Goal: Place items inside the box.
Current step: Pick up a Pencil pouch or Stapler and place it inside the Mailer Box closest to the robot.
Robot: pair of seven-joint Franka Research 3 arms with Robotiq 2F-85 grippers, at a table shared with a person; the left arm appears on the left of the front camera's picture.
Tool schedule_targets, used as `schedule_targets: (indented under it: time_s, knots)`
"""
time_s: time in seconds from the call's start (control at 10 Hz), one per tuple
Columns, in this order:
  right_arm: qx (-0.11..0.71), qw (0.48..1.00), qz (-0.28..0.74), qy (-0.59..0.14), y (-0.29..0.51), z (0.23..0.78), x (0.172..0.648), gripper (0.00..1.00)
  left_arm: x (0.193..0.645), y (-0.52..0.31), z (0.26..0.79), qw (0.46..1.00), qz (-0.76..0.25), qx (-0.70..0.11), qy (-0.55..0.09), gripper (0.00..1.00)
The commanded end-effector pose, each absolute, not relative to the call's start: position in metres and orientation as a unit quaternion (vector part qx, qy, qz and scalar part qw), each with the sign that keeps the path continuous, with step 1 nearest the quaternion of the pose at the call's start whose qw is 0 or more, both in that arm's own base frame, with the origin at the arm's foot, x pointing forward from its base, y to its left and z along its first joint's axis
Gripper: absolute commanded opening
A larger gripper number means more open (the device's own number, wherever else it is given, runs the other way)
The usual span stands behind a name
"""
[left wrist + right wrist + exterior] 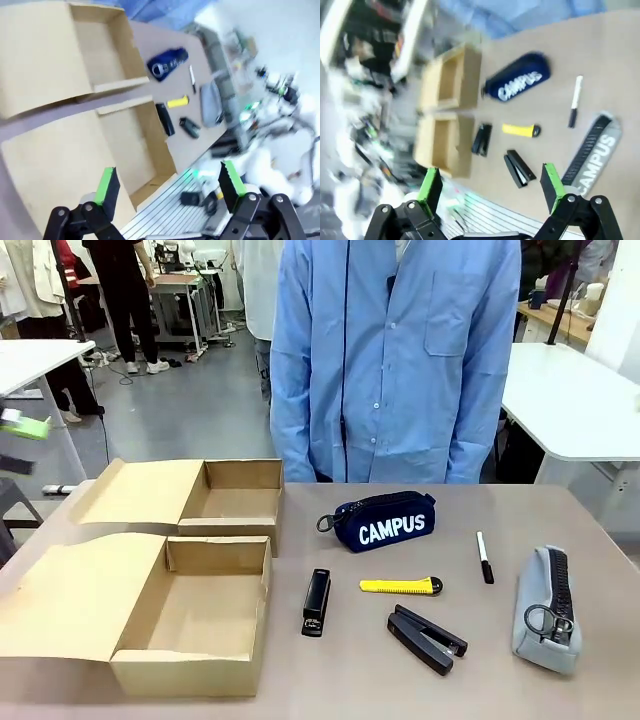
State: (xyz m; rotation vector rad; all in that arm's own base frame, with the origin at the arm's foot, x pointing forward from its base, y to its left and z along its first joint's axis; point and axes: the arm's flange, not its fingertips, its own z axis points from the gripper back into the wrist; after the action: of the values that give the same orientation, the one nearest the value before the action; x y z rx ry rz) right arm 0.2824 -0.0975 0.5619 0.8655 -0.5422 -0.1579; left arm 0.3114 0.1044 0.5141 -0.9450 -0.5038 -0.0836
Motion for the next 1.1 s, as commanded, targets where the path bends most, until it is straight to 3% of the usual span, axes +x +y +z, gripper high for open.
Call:
schedule_targets:
  time_s: [0.0,0.3,0.4,0.5,1.0]
  knots:
    - [0.467,0.818,-0.177,-0.284,-0.144,0.503,0.272,1.0,0.311,0.145,0.472,0.797,0.105,-0.524,-0.28,1.0]
    - [0.488,0.786,-0.255,-0.281,-0.182,0.456,0.265,1.0,0.295,0.162,0.415,0.739,0.263,-0.554,-0.28,1.0]
    - [0.477,0.802,-0.236,-0.272,-0.207,0.502,0.267,1.0,0.303,0.152,0.41,0.734,0.273,-0.551,-0.288,1.0]
    - [0.477,0.802,-0.236,-0.272,-0.207,0.502,0.267,1.0,0.304,0.218,0.438,0.753,0.242,-0.549,-0.271,1.0]
    - [0.477,0.802,-0.236,-0.272,-0.207,0.502,0.267,1.0,0.304,0.218,0.438,0.753,0.242,-0.549,-0.271,1.0]
